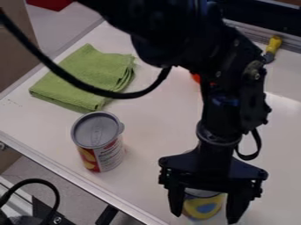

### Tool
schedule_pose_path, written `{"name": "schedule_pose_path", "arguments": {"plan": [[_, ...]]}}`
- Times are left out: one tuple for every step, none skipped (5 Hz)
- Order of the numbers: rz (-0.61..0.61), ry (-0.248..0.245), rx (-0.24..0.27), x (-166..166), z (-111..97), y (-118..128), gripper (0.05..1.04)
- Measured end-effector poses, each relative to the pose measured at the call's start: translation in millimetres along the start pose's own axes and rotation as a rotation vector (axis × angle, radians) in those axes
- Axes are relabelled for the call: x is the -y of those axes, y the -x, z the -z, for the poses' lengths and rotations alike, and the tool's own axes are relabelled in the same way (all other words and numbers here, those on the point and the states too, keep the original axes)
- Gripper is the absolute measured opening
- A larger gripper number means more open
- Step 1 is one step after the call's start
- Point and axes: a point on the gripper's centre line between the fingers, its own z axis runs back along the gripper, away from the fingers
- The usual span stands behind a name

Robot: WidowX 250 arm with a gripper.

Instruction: Move the yellow can in between green cloth and red object

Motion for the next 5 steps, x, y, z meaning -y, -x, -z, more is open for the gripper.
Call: {"name": "schedule_pose_path", "arguments": {"plan": [[-0.028,0.019,0.075,-2,-9,-26,0.997],[-0.100,0.028,0.109,-5,-13,-48,0.997],[-0.176,0.031,0.134,-9,-14,-67,0.997],[-0.224,0.022,0.151,-17,-11,-82,0.997],[-0.239,0.013,0.175,-24,-9,-96,0.997]]}}
